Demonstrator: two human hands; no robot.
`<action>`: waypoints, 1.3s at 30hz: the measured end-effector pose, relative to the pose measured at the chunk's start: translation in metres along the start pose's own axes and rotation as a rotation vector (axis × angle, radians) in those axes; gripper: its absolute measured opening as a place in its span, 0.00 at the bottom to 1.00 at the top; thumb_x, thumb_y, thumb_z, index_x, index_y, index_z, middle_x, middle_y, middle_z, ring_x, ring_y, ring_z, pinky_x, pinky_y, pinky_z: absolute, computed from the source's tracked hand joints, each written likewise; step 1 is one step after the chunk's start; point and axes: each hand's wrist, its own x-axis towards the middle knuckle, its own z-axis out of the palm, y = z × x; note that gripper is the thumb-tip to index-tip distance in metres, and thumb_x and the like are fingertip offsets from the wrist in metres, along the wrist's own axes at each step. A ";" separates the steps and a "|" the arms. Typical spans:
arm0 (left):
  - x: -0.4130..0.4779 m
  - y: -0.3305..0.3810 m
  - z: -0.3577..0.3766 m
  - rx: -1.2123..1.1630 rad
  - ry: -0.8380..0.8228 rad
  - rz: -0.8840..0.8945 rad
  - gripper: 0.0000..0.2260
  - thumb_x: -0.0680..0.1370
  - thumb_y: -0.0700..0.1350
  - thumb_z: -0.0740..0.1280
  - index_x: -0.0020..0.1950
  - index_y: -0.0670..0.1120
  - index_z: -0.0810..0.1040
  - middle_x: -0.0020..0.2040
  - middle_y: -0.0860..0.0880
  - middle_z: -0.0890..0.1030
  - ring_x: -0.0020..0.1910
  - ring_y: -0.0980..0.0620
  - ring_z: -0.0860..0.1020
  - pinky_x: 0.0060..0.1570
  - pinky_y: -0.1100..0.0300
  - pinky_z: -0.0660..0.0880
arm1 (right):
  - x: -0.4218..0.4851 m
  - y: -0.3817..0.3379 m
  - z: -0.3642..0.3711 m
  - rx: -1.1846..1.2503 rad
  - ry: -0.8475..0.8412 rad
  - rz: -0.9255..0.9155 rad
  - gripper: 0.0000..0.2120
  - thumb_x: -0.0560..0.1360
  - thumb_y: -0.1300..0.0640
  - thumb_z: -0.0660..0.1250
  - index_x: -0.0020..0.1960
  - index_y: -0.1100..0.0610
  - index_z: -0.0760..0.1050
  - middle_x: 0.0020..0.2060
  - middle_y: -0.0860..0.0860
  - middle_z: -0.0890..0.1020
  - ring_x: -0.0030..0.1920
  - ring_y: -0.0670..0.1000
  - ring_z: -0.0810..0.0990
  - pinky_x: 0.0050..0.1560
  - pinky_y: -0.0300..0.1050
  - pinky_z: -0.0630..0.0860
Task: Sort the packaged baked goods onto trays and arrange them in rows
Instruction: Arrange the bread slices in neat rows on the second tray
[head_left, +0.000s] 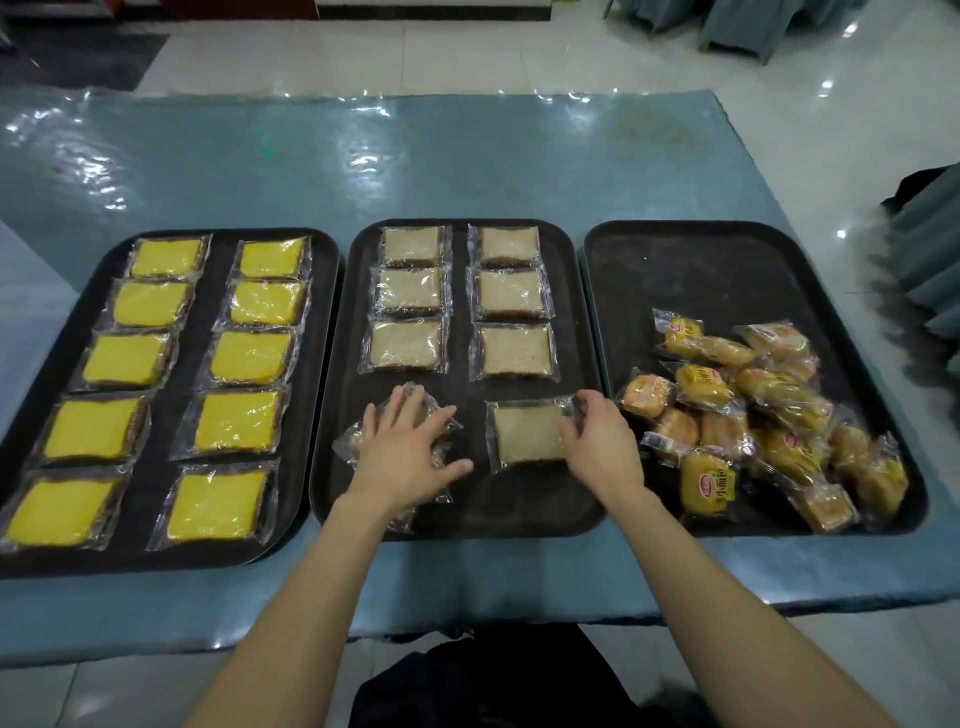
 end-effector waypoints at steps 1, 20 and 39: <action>-0.002 0.000 0.009 0.052 -0.007 -0.013 0.40 0.78 0.76 0.62 0.87 0.64 0.56 0.90 0.47 0.46 0.89 0.42 0.41 0.85 0.33 0.43 | -0.006 0.000 0.004 -0.130 0.034 -0.125 0.28 0.84 0.50 0.71 0.81 0.52 0.68 0.75 0.53 0.75 0.74 0.55 0.76 0.72 0.55 0.77; -0.013 0.002 0.031 0.166 0.193 -0.040 0.36 0.79 0.69 0.64 0.85 0.61 0.62 0.90 0.43 0.53 0.89 0.38 0.47 0.83 0.31 0.49 | -0.005 -0.007 0.090 -0.410 -0.025 -0.408 0.29 0.89 0.44 0.57 0.88 0.47 0.57 0.88 0.58 0.51 0.88 0.63 0.45 0.85 0.68 0.49; -0.029 -0.057 -0.031 -0.731 0.151 -0.610 0.27 0.71 0.56 0.85 0.65 0.45 0.84 0.59 0.46 0.87 0.56 0.45 0.85 0.52 0.51 0.80 | -0.041 -0.080 0.053 -0.066 -0.160 -0.536 0.21 0.80 0.55 0.73 0.73 0.52 0.76 0.64 0.48 0.80 0.61 0.51 0.81 0.64 0.53 0.80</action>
